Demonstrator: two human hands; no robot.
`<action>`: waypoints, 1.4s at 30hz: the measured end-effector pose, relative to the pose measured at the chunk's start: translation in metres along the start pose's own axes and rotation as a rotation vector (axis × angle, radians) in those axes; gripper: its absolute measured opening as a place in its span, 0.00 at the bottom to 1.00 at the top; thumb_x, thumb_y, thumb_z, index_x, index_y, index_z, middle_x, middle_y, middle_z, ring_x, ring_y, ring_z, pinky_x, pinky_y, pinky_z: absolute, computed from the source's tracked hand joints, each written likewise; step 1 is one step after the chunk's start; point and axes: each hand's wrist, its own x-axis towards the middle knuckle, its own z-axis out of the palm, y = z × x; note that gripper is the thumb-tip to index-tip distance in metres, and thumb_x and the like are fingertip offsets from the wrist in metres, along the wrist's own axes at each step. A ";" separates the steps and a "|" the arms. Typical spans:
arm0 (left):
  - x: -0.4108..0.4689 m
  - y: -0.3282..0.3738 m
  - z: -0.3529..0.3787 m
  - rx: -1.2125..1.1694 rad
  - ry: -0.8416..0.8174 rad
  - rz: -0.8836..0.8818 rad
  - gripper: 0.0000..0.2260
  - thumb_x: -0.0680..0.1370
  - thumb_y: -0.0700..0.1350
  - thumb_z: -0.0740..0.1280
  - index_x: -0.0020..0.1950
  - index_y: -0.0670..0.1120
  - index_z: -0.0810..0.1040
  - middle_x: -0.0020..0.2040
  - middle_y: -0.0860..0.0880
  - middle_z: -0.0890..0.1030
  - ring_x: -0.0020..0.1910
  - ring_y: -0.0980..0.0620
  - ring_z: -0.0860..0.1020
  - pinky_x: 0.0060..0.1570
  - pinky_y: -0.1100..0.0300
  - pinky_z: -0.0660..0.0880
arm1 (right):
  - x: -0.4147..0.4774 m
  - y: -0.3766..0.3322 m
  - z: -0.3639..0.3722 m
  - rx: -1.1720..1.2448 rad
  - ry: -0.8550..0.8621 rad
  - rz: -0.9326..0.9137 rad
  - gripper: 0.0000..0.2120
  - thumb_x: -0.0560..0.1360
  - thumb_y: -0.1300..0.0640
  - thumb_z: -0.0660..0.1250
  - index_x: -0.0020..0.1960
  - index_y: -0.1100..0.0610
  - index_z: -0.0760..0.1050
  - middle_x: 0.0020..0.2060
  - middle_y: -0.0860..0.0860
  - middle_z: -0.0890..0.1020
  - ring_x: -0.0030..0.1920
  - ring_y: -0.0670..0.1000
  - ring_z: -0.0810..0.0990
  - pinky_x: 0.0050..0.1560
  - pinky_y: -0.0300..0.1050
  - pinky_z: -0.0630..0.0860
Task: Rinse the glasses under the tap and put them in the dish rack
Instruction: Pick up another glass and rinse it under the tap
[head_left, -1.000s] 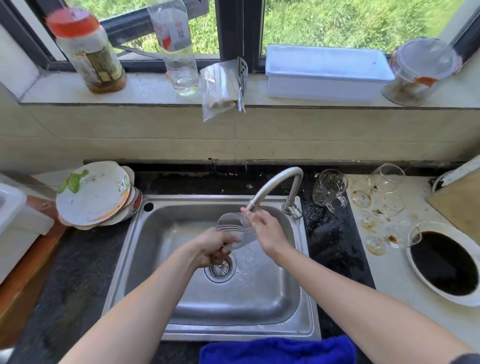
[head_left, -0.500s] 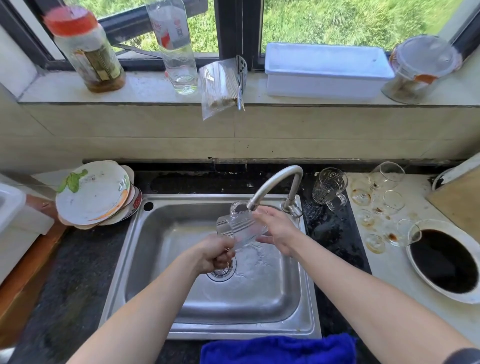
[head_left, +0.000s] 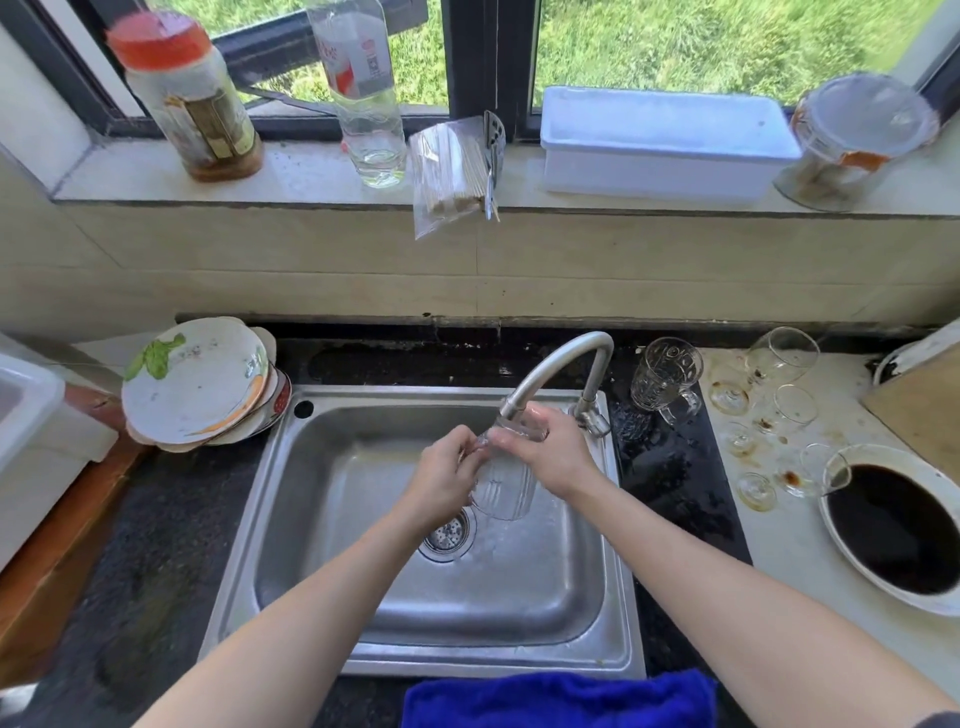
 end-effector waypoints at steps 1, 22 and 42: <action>-0.001 -0.002 0.001 -0.063 0.014 -0.003 0.07 0.79 0.40 0.64 0.41 0.42 0.71 0.35 0.45 0.74 0.31 0.50 0.71 0.31 0.52 0.77 | 0.000 -0.002 -0.001 0.080 -0.032 0.028 0.05 0.72 0.51 0.74 0.47 0.48 0.80 0.45 0.44 0.81 0.48 0.41 0.79 0.51 0.38 0.72; -0.004 0.008 -0.002 -0.563 -0.115 -0.283 0.16 0.78 0.34 0.58 0.65 0.44 0.72 0.50 0.42 0.79 0.41 0.43 0.82 0.38 0.51 0.78 | 0.011 -0.010 -0.003 0.342 0.045 0.645 0.16 0.74 0.43 0.67 0.56 0.51 0.79 0.54 0.59 0.82 0.48 0.58 0.82 0.39 0.47 0.77; 0.018 0.000 -0.003 -0.497 0.080 -0.516 0.12 0.82 0.49 0.58 0.52 0.43 0.78 0.44 0.44 0.81 0.38 0.50 0.77 0.39 0.56 0.73 | 0.010 -0.007 -0.006 0.216 0.147 0.611 0.16 0.74 0.46 0.71 0.56 0.54 0.78 0.49 0.51 0.79 0.44 0.52 0.79 0.45 0.55 0.83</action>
